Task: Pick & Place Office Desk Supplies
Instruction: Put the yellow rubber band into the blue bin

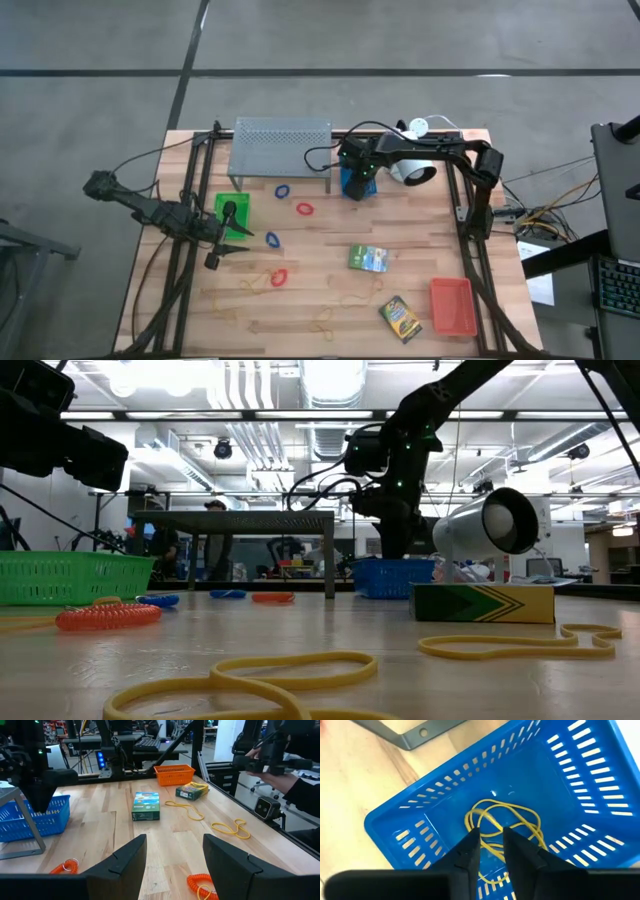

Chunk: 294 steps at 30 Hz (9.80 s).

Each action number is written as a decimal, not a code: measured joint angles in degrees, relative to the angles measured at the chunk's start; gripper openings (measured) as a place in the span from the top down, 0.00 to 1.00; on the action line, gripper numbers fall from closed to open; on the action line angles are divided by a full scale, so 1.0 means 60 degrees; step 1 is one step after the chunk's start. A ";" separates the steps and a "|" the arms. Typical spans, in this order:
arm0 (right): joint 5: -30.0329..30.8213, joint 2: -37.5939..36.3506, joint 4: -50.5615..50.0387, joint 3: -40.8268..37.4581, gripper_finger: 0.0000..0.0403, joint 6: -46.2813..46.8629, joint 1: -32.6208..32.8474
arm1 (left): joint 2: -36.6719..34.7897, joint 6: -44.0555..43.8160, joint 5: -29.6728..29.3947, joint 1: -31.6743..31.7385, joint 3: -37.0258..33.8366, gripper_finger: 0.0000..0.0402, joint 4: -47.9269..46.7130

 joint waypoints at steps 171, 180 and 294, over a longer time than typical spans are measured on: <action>0.3712 -0.0033 0.5358 -0.2423 0.98 0.5040 0.9765 | 0.0004 0.0001 0.0003 0.0000 0.0001 0.50 0.0000; 0.4394 -0.0495 0.5024 -0.2042 0.98 0.5066 0.9881 | 0.0004 0.0000 0.0004 -0.0002 0.0001 0.50 0.0001; -0.1265 -0.0954 0.1258 -0.1173 0.98 0.4226 -0.0395 | 0.0000 -0.0002 0.0000 0.0000 0.0002 0.50 0.0000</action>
